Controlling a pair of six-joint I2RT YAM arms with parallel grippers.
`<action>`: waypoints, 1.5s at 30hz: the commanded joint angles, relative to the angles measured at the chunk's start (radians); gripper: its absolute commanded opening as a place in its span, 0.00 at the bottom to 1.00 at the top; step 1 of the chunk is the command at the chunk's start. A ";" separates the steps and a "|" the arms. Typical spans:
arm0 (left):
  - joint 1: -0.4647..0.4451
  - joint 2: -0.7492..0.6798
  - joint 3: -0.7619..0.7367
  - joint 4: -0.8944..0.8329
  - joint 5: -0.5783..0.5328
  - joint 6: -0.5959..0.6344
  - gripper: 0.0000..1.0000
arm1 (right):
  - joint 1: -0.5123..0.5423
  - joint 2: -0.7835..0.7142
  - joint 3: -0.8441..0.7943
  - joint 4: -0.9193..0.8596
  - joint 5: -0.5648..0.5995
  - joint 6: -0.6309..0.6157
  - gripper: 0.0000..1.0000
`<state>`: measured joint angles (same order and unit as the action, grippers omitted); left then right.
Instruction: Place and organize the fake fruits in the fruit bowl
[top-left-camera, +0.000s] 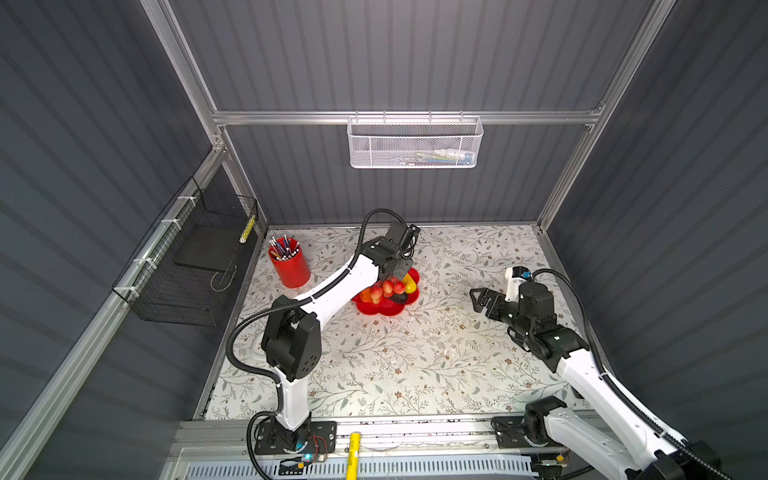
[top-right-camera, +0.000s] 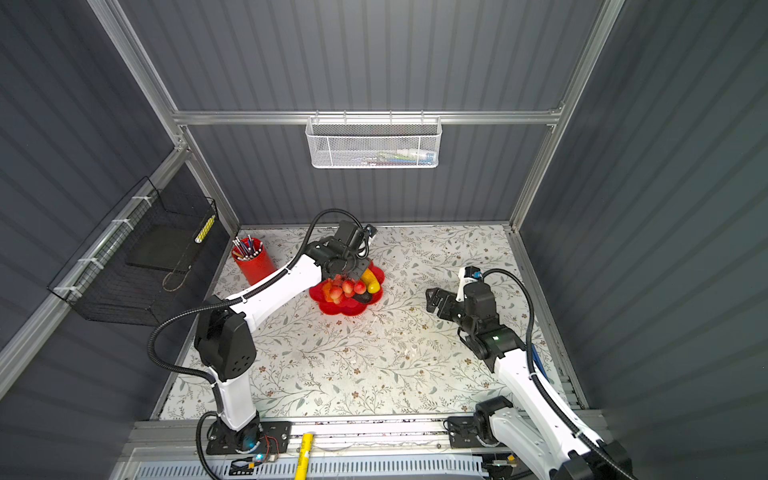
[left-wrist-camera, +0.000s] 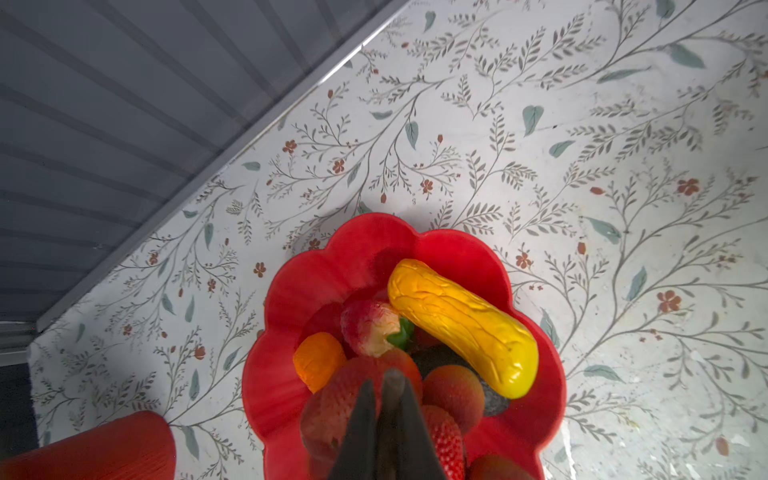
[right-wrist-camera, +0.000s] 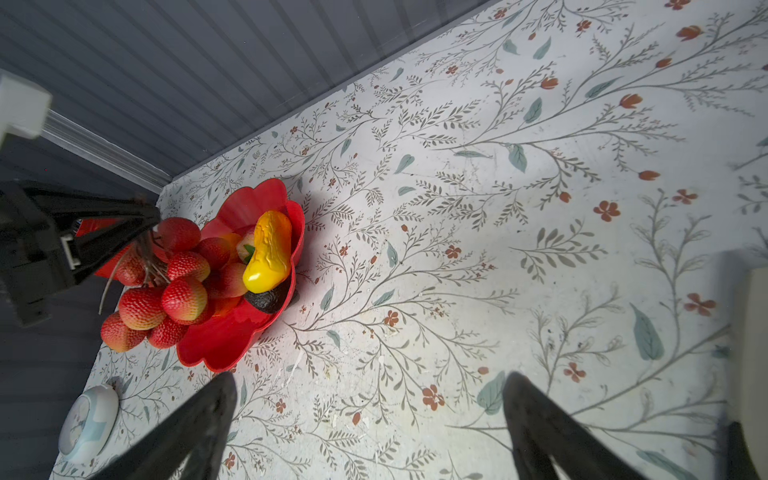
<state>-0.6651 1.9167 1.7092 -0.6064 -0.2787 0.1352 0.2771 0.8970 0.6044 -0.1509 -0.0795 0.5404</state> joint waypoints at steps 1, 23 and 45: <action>0.020 0.039 0.032 -0.006 0.045 -0.027 0.00 | -0.010 -0.011 -0.018 -0.015 0.005 -0.016 0.99; 0.048 -0.521 -0.548 0.735 -0.159 -0.155 1.00 | -0.058 0.019 0.039 -0.028 0.138 -0.110 0.99; 0.512 -0.541 -1.446 1.506 -0.244 -0.198 1.00 | -0.219 0.473 -0.321 1.136 0.424 -0.518 0.99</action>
<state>-0.1783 1.2987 0.2127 0.7021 -0.6373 -0.0715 0.0799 1.3125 0.2626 0.7948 0.3973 0.0505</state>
